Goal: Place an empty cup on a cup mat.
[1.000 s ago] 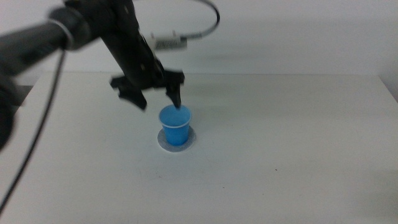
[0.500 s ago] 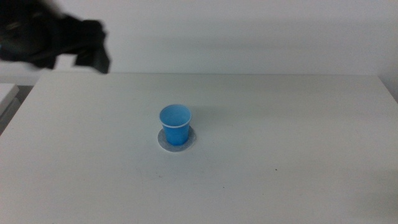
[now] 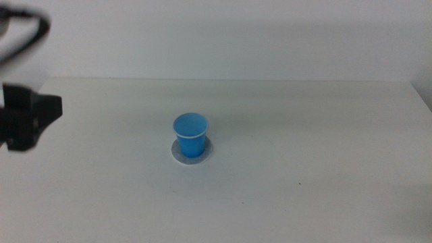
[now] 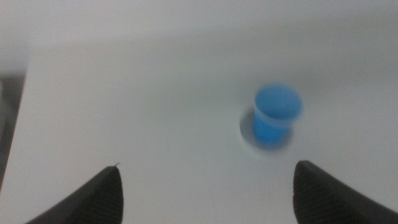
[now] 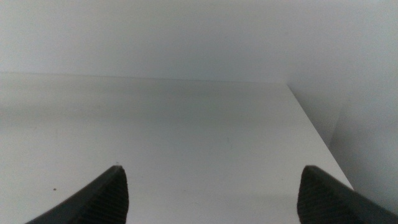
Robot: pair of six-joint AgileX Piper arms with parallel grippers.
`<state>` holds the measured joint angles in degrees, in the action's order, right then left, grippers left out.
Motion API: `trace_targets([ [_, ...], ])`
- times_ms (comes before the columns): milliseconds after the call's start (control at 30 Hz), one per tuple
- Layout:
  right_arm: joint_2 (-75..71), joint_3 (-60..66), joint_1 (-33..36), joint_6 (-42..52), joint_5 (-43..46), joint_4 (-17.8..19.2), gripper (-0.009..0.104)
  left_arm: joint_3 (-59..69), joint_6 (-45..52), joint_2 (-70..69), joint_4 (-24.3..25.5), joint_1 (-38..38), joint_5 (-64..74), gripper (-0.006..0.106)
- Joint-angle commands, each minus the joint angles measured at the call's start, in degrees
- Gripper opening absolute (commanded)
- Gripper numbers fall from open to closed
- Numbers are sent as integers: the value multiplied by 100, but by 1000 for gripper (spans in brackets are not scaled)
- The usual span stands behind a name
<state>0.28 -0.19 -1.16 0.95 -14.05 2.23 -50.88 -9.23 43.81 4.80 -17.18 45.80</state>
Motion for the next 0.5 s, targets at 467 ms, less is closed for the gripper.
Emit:
trace_targets([
  [467, -28, 19, 12, 23, 38, 39, 93, 4799, -3, -3979, -628, 1588, -3486, 94],
])
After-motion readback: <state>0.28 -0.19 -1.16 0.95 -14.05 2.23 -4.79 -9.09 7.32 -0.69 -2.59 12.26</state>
